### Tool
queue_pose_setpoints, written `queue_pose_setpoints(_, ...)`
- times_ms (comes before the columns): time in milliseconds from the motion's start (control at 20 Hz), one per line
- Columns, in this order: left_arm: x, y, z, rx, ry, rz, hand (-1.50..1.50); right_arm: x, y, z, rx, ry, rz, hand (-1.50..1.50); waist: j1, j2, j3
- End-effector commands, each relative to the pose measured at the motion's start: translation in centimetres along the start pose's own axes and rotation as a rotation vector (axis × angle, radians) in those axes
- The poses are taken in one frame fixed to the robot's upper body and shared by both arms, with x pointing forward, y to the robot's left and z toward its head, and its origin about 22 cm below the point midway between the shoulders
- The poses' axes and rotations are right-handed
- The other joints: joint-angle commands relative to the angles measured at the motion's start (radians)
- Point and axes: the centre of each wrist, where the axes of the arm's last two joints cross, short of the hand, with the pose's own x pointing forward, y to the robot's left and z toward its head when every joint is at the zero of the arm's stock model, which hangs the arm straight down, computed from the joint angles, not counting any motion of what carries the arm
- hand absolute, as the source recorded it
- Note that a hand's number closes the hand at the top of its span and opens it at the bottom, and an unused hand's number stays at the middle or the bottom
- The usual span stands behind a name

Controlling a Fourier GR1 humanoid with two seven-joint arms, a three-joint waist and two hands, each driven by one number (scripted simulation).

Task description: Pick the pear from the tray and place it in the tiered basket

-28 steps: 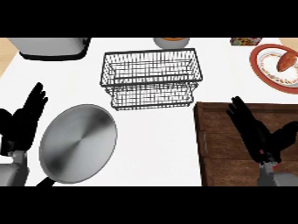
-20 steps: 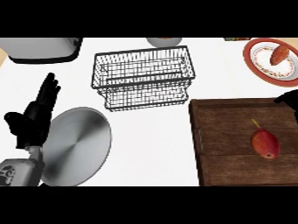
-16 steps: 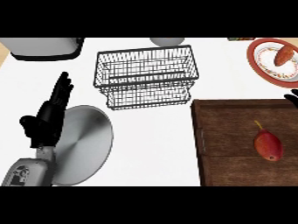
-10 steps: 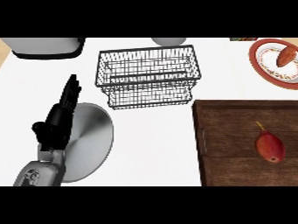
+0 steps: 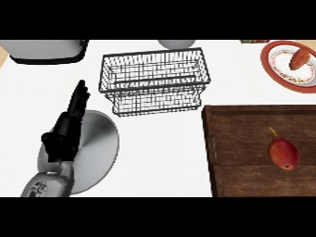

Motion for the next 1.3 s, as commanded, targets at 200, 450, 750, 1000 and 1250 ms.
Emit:
queue_pose_setpoints(200, 0.5, 0.0, -0.5, 0.012, 0.002, -0.005, 0.00, 10.8, 4.2, -4.4, 0.231, 0.166, 0.601, -1.50, 0.006, 0.000, -0.001)
queue_pose_setpoints(450, 0.1, 0.2, -0.6, 0.006, 0.017, 0.000, 0.00, 9.0, 9.1, -5.5, 0.272, 0.219, 0.731, -1.50, 0.010, 0.002, -0.002)
queue_pose_setpoints(750, -0.1, -1.3, -1.5, -0.019, -0.001, -0.007, 0.00, 6.8, 9.2, -6.5, 0.292, 0.270, 0.740, -1.50, 0.019, 0.004, -0.003)
queue_pose_setpoints(1000, 0.7, -0.1, -1.3, -0.019, 0.004, 0.001, 0.00, 6.1, 11.7, -6.2, 0.351, 0.297, 0.793, -1.50, 0.017, 0.003, -0.003)
queue_pose_setpoints(1250, 0.2, -1.2, -2.3, -0.003, -0.009, -0.012, 0.00, 5.8, 11.8, -6.0, 0.377, 0.406, 0.832, -1.50, 0.014, 0.004, -0.003)
